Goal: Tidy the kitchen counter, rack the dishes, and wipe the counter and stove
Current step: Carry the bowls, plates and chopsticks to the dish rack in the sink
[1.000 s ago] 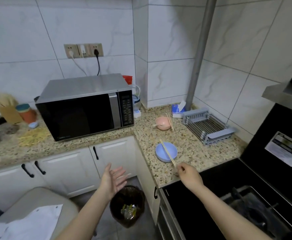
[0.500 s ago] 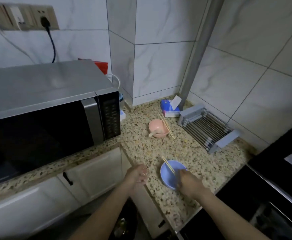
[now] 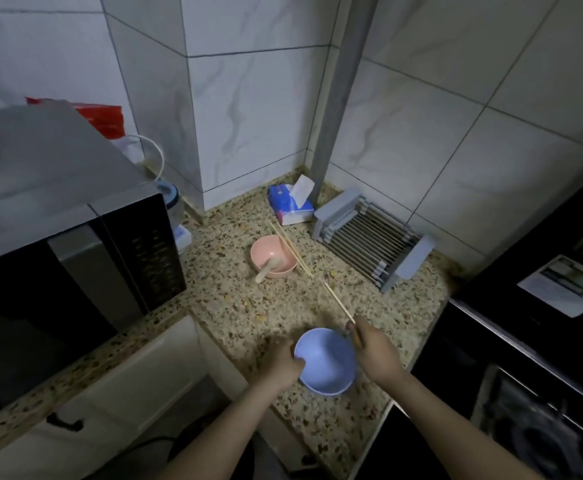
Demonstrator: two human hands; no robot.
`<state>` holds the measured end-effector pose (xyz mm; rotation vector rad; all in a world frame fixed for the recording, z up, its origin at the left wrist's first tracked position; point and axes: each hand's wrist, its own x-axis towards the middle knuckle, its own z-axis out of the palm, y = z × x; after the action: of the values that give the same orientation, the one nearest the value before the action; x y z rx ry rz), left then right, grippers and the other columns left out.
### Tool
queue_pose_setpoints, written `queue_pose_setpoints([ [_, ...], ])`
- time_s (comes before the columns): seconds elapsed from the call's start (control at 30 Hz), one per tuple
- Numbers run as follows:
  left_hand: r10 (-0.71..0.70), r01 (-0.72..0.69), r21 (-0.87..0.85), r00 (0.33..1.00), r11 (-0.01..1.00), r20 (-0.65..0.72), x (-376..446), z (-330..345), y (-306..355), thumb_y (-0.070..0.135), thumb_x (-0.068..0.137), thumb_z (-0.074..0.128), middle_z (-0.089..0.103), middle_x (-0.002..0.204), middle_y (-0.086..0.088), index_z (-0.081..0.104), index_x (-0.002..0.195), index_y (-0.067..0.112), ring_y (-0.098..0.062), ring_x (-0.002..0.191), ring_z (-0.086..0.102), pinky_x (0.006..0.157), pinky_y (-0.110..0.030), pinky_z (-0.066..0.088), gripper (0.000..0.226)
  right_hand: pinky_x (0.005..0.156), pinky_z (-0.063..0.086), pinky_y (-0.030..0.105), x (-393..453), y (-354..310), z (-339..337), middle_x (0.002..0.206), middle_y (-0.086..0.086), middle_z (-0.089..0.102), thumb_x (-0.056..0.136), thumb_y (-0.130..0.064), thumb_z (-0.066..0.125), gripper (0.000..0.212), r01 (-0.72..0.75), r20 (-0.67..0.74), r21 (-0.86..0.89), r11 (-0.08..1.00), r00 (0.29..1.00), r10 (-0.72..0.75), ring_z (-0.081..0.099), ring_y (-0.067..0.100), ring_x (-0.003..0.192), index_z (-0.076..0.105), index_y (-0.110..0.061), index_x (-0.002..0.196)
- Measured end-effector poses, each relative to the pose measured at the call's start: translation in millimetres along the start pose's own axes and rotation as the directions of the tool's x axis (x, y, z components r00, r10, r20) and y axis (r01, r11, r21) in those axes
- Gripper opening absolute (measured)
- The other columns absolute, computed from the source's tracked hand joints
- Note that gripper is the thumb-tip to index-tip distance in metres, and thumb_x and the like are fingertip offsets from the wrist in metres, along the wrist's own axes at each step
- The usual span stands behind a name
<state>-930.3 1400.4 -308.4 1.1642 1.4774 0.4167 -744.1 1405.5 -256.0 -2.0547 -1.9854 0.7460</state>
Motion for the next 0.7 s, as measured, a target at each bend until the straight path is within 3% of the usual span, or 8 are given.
queue_pose_setpoints([
  [0.07, -0.013, 0.011, 0.078, 1.000, 0.997, 0.016, 3, 7, 3, 0.003, 0.089, 0.040, 0.039, 0.076, -0.012, 0.041, 0.083, 0.015, -0.020, 0.064, 0.032, 0.054, -0.030, 0.018, 0.013, 0.052, 0.031, 0.034, -1, 13, -10, 0.069, 0.005, 0.054, 0.101, -0.028, 0.038, 0.014, -0.072, -0.081, 0.029, 0.997, 0.994, 0.074, 0.055, 0.032, 0.066, 0.046, -0.018, 0.097],
  [0.2, 0.082, -0.079, 0.050, 0.996, 0.996, -0.047, 5, 21, 17, 0.003, 0.091, 0.045, 0.055, 0.098, -0.013, 0.052, 0.104, 0.024, -0.024, 0.077, 0.046, 0.059, -0.028, 0.032, 0.026, 0.059, 0.038, 0.036, -21, 45, -24, 0.075, 0.010, 0.056, 0.100, -0.035, 0.037, 0.026, -0.201, -0.157, 0.161, 0.966, 0.961, 0.227, 0.058, 0.033, 0.075, 0.041, -0.016, 0.083],
  [0.3, 0.145, -0.146, -0.042, 0.989, 0.988, -0.013, 5, 42, 35, -0.002, 0.091, 0.045, 0.057, 0.105, -0.014, 0.049, 0.131, 0.008, -0.027, 0.080, 0.049, 0.065, -0.034, 0.033, 0.042, 0.066, 0.040, 0.037, -46, 76, -41, 0.076, 0.012, 0.056, 0.101, -0.032, 0.034, 0.030, -0.276, -0.200, 0.319, 0.907, 0.916, 0.349, 0.058, 0.034, 0.077, 0.041, -0.015, 0.077],
  [0.4, 0.167, -0.165, -0.050, 0.985, 0.985, 0.043, -2, 72, 62, -0.001, 0.091, 0.045, 0.054, 0.103, -0.009, 0.046, 0.135, 0.008, -0.022, 0.074, 0.055, 0.059, -0.037, 0.043, 0.045, 0.068, 0.039, 0.035, -82, 109, -59, 0.080, 0.012, 0.058, 0.101, -0.023, 0.035, 0.025, -0.340, -0.271, 0.374, 0.863, 0.850, 0.452, 0.059, 0.034, 0.082, 0.049, -0.008, 0.087],
  [0.47, 0.168, -0.154, -0.117, 0.978, 0.981, 0.122, -10, 94, 81, -0.001, 0.093, 0.045, 0.053, 0.108, -0.010, 0.045, 0.136, 0.008, -0.031, 0.084, 0.058, 0.071, -0.052, 0.053, 0.044, 0.069, 0.039, 0.034, -110, 128, -72, 0.081, 0.010, 0.059, 0.100, -0.024, 0.035, 0.024, -0.364, -0.311, 0.409, 0.837, 0.806, 0.503, 0.060, 0.033, 0.084, 0.051, -0.011, 0.087],
  [0.53, 0.168, -0.140, -0.150, 0.967, 0.979, 0.191, -22, 121, 94, -0.001, 0.095, 0.044, 0.053, 0.099, -0.009, 0.043, 0.137, 0.006, -0.034, 0.089, 0.051, 0.085, -0.059, 0.046, 0.043, 0.071, 0.041, 0.035, -146, 150, -87, 0.084, 0.008, 0.062, 0.101, -0.028, 0.034, 0.027, -0.385, -0.341, 0.433, 0.815, 0.767, 0.544, 0.060, 0.033, 0.087, 0.051, -0.013, 0.088],
  [0.63, 0.204, -0.190, -0.096, 0.963, 0.977, 0.176, -49, 171, 110, 0.000, 0.094, 0.045, 0.053, 0.084, -0.004, 0.047, 0.132, 0.005, -0.029, 0.080, 0.047, 0.071, -0.045, 0.046, 0.039, 0.074, 0.040, 0.033, -202, 185, -105, 0.094, 0.008, 0.063, 0.102, -0.031, 0.031, 0.028, -0.439, -0.332, 0.442, 0.782, 0.730, 0.597, 0.059, 0.032, 0.096, 0.053, -0.015, 0.095],
  [0.7, 0.212, -0.205, -0.058, 0.964, 0.977, 0.161, -75, 210, 117, 0.002, 0.093, 0.046, 0.059, 0.107, -0.013, 0.046, 0.132, 0.008, -0.034, 0.083, 0.054, 0.069, -0.042, 0.053, 0.040, 0.079, 0.038, 0.031, -247, 212, -114, 0.103, 0.009, 0.063, 0.102, -0.030, 0.032, 0.031, -0.469, -0.284, 0.487, 0.737, 0.713, 0.641, 0.057, 0.030, 0.102, 0.058, -0.013, 0.100],
])
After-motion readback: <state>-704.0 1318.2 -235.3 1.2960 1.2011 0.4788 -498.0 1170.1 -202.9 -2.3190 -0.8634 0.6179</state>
